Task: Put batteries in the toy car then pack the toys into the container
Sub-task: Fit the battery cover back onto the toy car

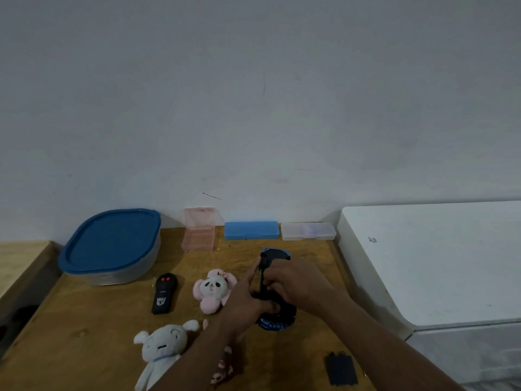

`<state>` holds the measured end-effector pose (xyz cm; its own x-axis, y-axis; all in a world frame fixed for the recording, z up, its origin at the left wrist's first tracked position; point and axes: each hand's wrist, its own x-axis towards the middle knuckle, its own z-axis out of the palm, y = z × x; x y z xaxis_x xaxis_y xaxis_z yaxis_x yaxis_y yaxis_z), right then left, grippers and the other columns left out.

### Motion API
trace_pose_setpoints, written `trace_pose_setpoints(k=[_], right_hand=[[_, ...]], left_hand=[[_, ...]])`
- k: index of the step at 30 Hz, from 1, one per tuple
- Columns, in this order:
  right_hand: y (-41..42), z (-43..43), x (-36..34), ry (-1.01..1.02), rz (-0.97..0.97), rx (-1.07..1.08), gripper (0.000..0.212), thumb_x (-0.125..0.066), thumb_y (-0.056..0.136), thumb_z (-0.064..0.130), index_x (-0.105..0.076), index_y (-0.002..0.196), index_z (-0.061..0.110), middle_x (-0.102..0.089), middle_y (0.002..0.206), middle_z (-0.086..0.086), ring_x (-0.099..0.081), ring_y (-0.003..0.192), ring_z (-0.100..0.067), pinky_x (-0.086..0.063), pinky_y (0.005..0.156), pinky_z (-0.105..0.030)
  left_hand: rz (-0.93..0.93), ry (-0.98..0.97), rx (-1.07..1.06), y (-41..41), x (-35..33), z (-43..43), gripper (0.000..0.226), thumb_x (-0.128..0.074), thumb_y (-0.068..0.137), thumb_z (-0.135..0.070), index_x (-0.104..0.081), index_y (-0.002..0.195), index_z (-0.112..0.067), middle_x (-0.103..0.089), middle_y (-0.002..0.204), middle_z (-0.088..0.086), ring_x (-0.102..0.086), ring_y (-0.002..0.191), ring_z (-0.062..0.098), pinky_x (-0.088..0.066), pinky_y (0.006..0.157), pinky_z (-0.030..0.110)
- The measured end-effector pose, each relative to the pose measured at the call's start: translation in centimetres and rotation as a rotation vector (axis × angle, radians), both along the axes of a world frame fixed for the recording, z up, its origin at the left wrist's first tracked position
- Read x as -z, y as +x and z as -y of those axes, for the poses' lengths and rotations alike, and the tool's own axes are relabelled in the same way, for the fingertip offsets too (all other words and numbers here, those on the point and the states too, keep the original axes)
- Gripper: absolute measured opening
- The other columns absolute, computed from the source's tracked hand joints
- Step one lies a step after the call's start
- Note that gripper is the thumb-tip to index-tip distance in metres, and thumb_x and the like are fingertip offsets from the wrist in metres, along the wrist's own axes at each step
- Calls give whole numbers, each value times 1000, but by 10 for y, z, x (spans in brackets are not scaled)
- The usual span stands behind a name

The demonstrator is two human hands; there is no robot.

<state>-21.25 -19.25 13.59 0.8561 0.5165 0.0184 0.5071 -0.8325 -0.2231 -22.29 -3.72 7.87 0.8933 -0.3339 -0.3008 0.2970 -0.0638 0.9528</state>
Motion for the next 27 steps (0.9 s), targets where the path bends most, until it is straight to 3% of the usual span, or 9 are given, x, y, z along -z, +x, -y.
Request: trace_pose_setpoints(k=[5,12,18,21,27], right_hand=[[-1,2,3,-36,-2,-2,24,-51,91,17,-65,110,22,-63,109,0,-61,88,-19,-53,76,-37],[-5,1,8,-44,15,39,28,-47,94,18,-66,114,18,-65,113,-3,-63,92,-21,-53,79,-36],[-12,2,13,-46,19,45,30,-53,91,18,-64,119,20,-56,112,-1,-59,84,-21,-53,74,-36],[-14,3,15,-62,17,53,32,-53,91,19,-63,121,22,-52,109,-2,-58,81,-22,-53,73,-38],[-17,4,17,-61,19,80,32,-53,92,18,-62,122,22,-50,110,-2,-57,82,-22,-54,72,-38]], left_hand=[[44,20,-19,-5,-3,5,106,-68,73,15,-21,150,-41,-60,128,-3,-64,110,20,-58,85,33],[64,71,-31,-7,1,6,110,-72,71,12,-18,152,-40,-58,134,0,-62,113,21,-56,88,36],[122,93,-25,-9,4,8,105,-71,73,13,-21,151,-35,-61,126,-7,-66,99,3,-54,66,14],[127,91,-27,-13,4,9,103,-68,74,16,-22,145,-42,-60,123,-10,-66,95,2,-55,64,15],[155,101,-41,-14,7,11,105,-69,73,15,-21,152,-36,-61,127,-5,-66,102,10,-56,67,18]])
